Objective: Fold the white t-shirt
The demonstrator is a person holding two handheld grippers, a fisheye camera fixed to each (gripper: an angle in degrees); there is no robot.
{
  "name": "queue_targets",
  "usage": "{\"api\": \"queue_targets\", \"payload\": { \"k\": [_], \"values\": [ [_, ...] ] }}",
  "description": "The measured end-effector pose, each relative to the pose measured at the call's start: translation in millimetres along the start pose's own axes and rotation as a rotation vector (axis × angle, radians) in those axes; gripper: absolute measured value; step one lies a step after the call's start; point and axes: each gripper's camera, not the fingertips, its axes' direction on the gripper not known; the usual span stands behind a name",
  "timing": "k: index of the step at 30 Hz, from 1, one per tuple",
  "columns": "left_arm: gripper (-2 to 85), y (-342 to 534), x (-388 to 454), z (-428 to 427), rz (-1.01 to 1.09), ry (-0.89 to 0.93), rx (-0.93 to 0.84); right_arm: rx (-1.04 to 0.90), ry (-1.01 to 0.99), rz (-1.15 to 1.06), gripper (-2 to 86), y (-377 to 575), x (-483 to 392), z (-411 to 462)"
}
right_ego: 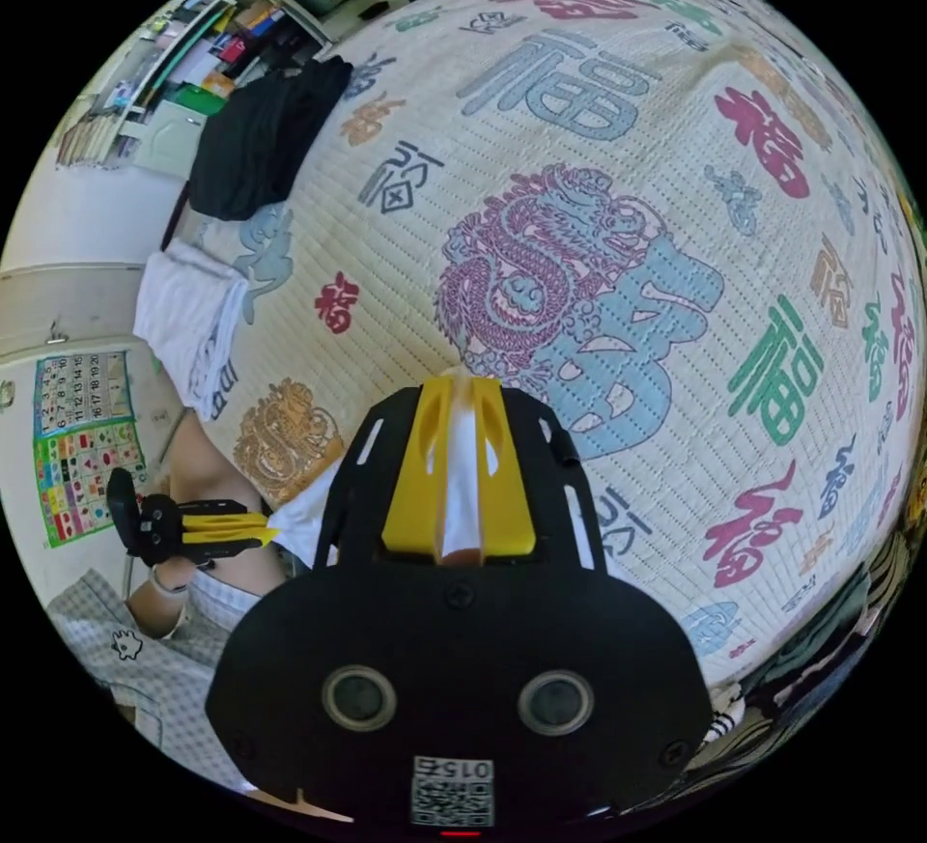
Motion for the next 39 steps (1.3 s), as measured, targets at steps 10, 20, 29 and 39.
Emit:
{"api": "queue_targets", "payload": {
  "k": [10, 20, 29, 39],
  "values": [
    [-0.5, 26, 108, -33, 0.245, 0.076, 0.128, 0.119, -0.066, -0.042, -0.7, 32, 16, -59],
    [-0.3, 34, 350, 26, 0.803, 0.101, 0.028, 0.456, -0.365, 0.083, -0.7, 230, 146, -157],
    [-0.1, 12, 507, 153, 1.027, 0.042, -0.173, 0.531, -0.43, 0.309, 0.1, 373, 271, -135],
    [3.6, -24, 597, 275, 1.118, -0.023, -0.427, 0.527, -0.411, 0.504, 3.8, 425, 339, -104]
  ]
}}
